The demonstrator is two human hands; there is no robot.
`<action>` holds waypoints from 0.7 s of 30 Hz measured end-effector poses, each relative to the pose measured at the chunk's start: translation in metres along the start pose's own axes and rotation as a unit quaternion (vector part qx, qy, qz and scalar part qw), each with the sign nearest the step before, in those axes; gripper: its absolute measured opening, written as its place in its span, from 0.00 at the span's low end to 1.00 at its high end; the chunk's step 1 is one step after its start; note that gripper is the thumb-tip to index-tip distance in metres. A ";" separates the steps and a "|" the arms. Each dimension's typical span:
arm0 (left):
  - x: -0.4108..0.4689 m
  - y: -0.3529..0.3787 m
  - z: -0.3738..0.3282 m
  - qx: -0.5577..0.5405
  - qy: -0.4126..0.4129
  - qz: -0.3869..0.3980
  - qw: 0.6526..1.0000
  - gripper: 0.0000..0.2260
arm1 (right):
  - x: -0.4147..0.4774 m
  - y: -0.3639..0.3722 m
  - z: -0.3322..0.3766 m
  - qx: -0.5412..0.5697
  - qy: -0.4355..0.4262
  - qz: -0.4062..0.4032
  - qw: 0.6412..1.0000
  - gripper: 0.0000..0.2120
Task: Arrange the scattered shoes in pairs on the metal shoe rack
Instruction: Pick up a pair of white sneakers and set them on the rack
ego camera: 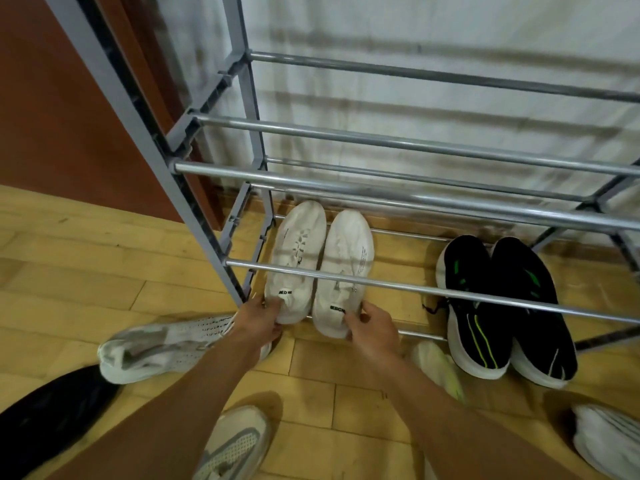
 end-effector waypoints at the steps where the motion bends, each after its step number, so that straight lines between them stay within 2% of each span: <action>1: -0.004 0.001 0.000 -0.004 0.001 0.011 1.000 0.03 | 0.000 0.000 0.000 -0.026 0.008 -0.006 1.000 0.13; 5: -0.020 -0.007 -0.002 0.024 0.001 0.030 0.999 0.11 | -0.013 -0.011 0.003 -0.081 0.017 -0.036 0.996 0.10; 7: -0.027 -0.020 -0.002 0.086 0.014 0.019 0.996 0.11 | -0.026 -0.011 0.009 -0.114 -0.005 -0.017 0.993 0.09; 12: -0.057 -0.054 0.008 0.205 0.026 0.055 0.977 0.08 | -0.071 0.007 0.022 -0.201 -0.043 0.077 0.976 0.17; 15: -0.081 -0.079 0.021 0.304 0.048 0.065 0.949 0.11 | -0.106 0.033 0.030 -0.308 -0.109 0.158 0.932 0.11; 18: -0.105 -0.116 0.047 0.420 0.030 0.052 0.906 0.13 | -0.150 0.057 0.041 -0.398 -0.190 0.224 0.869 0.04; 21: -0.129 -0.153 0.080 0.448 0.004 0.052 0.892 0.16 | -0.192 0.070 0.047 -0.465 -0.261 0.252 0.808 0.11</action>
Point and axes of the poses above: each hand's wrist, its own x-axis towards the middle knuckle, its own y-axis out of the palm, z = x × y, the point moved 7 cm from there along x, towards the middle knuckle, and after that the axes turned 1 degree about y, right-handed, at the moved point
